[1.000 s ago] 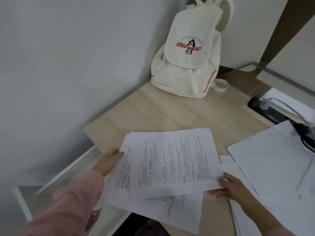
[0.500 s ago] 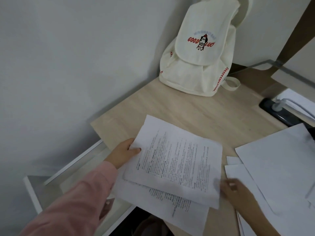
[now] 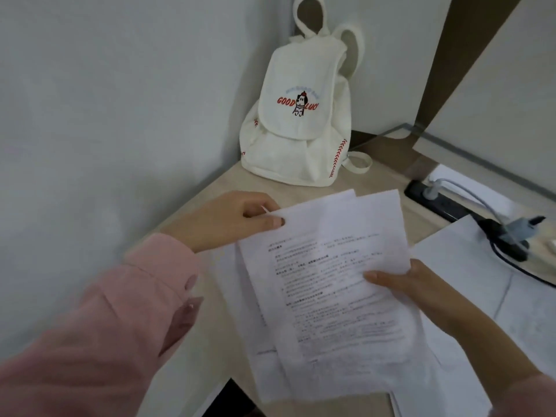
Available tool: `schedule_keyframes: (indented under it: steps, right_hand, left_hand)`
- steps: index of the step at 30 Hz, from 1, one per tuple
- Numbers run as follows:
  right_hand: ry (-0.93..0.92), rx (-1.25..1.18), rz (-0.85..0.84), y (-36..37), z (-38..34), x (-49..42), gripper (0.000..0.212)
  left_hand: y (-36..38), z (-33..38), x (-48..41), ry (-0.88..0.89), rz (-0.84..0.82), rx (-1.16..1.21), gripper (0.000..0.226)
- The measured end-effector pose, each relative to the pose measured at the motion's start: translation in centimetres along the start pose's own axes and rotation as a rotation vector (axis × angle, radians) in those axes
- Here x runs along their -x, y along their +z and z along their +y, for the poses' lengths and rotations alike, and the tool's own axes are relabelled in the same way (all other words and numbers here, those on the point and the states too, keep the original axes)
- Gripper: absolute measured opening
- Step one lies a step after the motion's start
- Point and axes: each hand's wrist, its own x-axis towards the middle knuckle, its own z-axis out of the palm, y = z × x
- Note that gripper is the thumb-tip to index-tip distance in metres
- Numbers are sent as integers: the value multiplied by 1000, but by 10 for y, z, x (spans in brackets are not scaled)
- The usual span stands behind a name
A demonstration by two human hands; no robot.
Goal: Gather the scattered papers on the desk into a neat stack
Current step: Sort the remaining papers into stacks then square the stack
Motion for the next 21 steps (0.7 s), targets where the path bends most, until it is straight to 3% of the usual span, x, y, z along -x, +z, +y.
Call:
schedule_keyframes:
  steps: [2,3,5,7,10,14,21]
  right_hand:
    - [-4,-181,85,-14,18,12,42]
    - [0,-277,129,-20,25,19,38]
    - [22,-434,189,-27,39,30,36]
    - [46,-526,215,-32,51,37,37]
    - [15,-759,339,-47,68,49,39]
    - [-27,-968,442,-72,94,71,39]
    - [15,-988,522,-84,115,93,33]
  left_hand:
    - [5,-11,1,-36,160,176,20]
    - [12,-14,2,-80,191,341,37]
    - [38,-21,1,-217,100,551,63]
    - [75,-19,0,-273,-55,584,47]
    - [113,-4,-8,-288,-3,682,27]
    - [125,12,-21,-266,12,745,27]
    - [142,21,-44,-261,-98,660,26]
